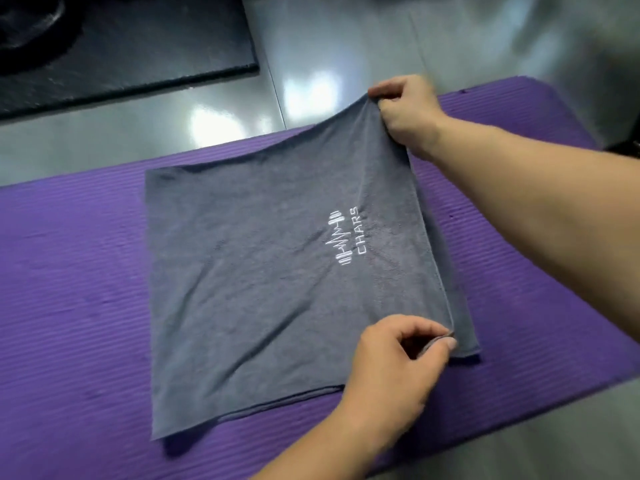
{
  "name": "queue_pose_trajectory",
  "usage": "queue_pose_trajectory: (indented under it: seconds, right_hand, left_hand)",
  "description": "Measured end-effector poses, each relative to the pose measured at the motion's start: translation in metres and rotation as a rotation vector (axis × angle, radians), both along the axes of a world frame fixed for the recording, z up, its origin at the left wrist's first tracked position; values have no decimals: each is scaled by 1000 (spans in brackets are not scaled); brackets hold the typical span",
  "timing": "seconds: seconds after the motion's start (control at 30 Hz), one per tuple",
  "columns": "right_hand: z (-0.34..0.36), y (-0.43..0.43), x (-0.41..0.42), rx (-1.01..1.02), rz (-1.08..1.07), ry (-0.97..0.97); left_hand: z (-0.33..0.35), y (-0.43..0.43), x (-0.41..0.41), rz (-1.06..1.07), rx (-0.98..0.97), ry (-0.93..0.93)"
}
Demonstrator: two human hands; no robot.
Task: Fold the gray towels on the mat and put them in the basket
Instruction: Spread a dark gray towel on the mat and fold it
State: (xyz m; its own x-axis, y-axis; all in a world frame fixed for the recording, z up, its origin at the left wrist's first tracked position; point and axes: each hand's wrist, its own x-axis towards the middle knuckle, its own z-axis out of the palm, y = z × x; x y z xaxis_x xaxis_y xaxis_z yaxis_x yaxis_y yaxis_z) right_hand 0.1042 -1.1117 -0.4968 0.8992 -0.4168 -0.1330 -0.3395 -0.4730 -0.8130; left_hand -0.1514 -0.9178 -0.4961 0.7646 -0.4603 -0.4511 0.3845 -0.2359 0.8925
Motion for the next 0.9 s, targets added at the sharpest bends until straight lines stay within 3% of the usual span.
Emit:
queue_pose_trajectory:
  seconds: [0.2,0.4,0.57,0.73,0.9]
  right_hand:
    - [-35,-38,-16,43,54,46]
    - [-61,-54,-23,11,16,109]
    - [-79,-56,-30,-153,107,84]
    - [-99,-53,-25,-271,26,71]
    - [-92,-45,-2,-170,-190,153]
  left_hand:
    - [-31,-43,-13,-56,120,-206]
    - [-49,-72,-23,-101,150,-249]
    - [-58,-72,-17,-325,225,-227]
    - [-53,-10,72,-41,305,-451]
    - [-69,104,225,79,793,-743]
